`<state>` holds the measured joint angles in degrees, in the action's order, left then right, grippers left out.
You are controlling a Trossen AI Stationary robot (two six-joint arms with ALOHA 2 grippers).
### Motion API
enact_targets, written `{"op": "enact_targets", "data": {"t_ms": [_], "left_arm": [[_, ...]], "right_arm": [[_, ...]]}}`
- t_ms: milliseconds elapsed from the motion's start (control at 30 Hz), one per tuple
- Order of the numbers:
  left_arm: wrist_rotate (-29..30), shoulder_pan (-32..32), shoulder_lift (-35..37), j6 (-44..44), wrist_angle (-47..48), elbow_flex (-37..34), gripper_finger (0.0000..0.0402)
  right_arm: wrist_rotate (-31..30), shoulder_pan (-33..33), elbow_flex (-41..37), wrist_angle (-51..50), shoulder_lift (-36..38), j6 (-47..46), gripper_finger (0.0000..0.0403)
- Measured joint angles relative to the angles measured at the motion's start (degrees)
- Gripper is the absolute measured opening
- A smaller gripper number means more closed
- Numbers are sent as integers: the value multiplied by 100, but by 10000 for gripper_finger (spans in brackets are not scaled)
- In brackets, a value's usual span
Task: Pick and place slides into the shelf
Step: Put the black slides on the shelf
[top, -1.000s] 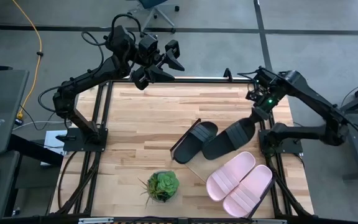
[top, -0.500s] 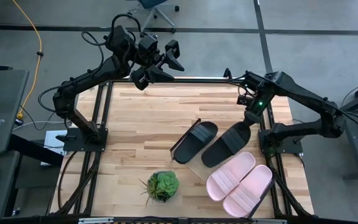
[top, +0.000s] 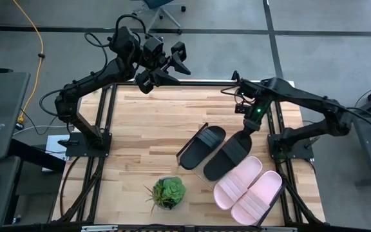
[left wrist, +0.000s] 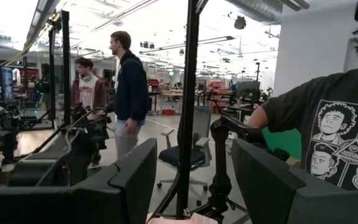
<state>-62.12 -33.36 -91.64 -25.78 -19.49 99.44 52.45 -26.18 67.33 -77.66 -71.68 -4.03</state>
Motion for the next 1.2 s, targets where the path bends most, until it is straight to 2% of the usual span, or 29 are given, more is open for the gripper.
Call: {"op": "enact_targets", "data": {"t_ms": [500, 633, 1200], "left_arm": [[-114, 0, -2, 0, 0, 0, 198], [-185, 0, -2, -2, 0, 0, 198], [-276, 0, -4, -2, -2, 0, 198]], "right_arm": [[-92, 644, 0, 660, -312, -560, 11], [-431, 661, 0, 691, -308, -621, 11], [-579, 676, 0, 806, -306, -1030, 12]]}}
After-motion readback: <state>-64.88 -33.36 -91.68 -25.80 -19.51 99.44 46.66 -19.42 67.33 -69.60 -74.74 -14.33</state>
